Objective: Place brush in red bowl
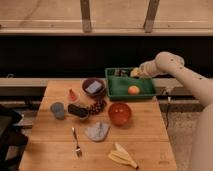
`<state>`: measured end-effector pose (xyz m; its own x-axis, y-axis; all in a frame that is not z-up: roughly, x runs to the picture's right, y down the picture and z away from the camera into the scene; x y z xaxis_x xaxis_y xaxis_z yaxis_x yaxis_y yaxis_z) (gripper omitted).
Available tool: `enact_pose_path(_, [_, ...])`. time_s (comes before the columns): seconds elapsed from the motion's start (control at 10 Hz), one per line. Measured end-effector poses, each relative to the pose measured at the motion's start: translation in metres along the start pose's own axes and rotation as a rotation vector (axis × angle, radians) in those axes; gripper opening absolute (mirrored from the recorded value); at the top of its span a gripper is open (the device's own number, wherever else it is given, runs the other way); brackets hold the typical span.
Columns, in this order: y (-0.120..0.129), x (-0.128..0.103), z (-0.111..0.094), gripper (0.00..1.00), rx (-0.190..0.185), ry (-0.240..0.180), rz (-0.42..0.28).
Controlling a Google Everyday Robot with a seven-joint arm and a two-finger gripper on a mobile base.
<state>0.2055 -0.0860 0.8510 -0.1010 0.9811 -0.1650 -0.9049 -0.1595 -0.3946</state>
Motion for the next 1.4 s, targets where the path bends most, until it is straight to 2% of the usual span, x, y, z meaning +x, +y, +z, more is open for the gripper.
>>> enact_pose_path(0.4, [0.000,0.009,-0.037,0.00,-0.033,0.038,0.008])
enact_pose_path(0.8, [0.004,0.025,-0.060,0.00,-0.070,0.080,0.014])
enact_pose_path(1.4, [0.019,0.037,-0.093,0.00,-0.161,0.108,0.034])
